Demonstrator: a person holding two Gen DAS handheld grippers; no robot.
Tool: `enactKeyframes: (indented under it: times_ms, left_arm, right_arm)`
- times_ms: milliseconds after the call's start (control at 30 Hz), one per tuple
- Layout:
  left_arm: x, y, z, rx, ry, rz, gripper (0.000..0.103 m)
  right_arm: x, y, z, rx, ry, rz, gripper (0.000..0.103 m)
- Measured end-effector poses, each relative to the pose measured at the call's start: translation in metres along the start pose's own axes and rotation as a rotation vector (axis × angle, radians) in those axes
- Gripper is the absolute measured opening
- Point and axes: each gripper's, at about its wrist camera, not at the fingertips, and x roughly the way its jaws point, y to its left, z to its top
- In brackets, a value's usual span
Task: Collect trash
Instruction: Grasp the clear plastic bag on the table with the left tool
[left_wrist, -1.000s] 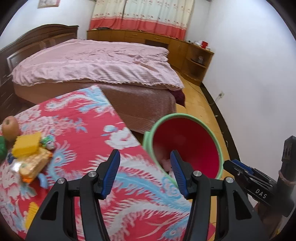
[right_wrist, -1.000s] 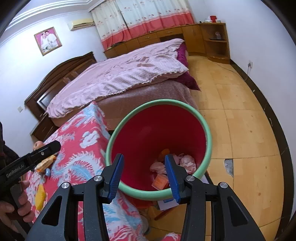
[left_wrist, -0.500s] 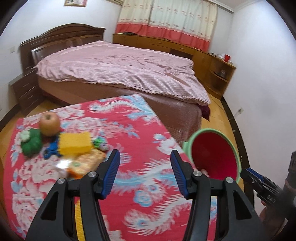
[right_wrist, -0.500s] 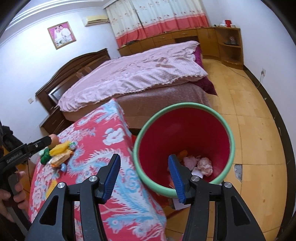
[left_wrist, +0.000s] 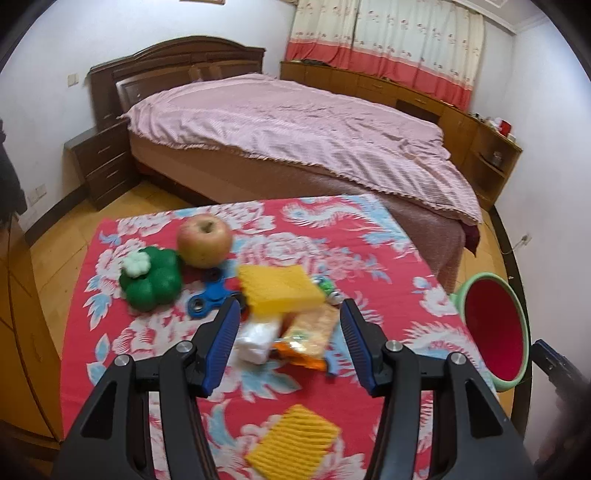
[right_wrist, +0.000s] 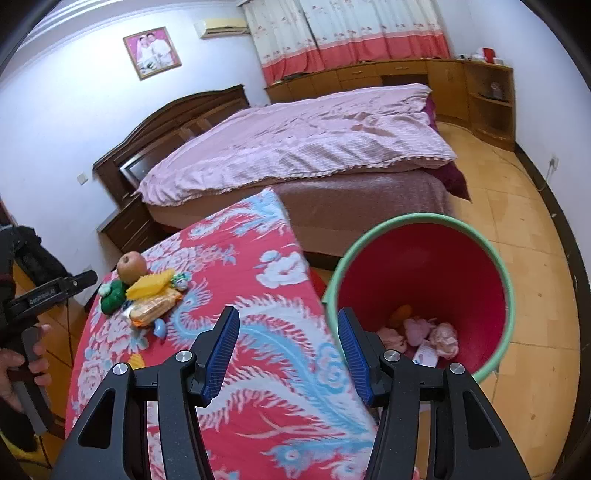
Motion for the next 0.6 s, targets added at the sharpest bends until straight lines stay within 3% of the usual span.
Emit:
enactKeyframes:
  times_ms: [300, 600]
  left_arm:
    - [0.042, 0.038, -0.015, -0.098, 0.089, -0.008, 0.057]
    - [0.076, 0.049, -0.022, -0.142, 0.141, -0.048, 0.057]
  right_arm:
    - [0.021, 0.026, 0.003, -0.032, 0.029, 0.012, 0.057]
    - [0.050, 0.039, 0.004, -0.034, 0.081, 0.000, 0.057]
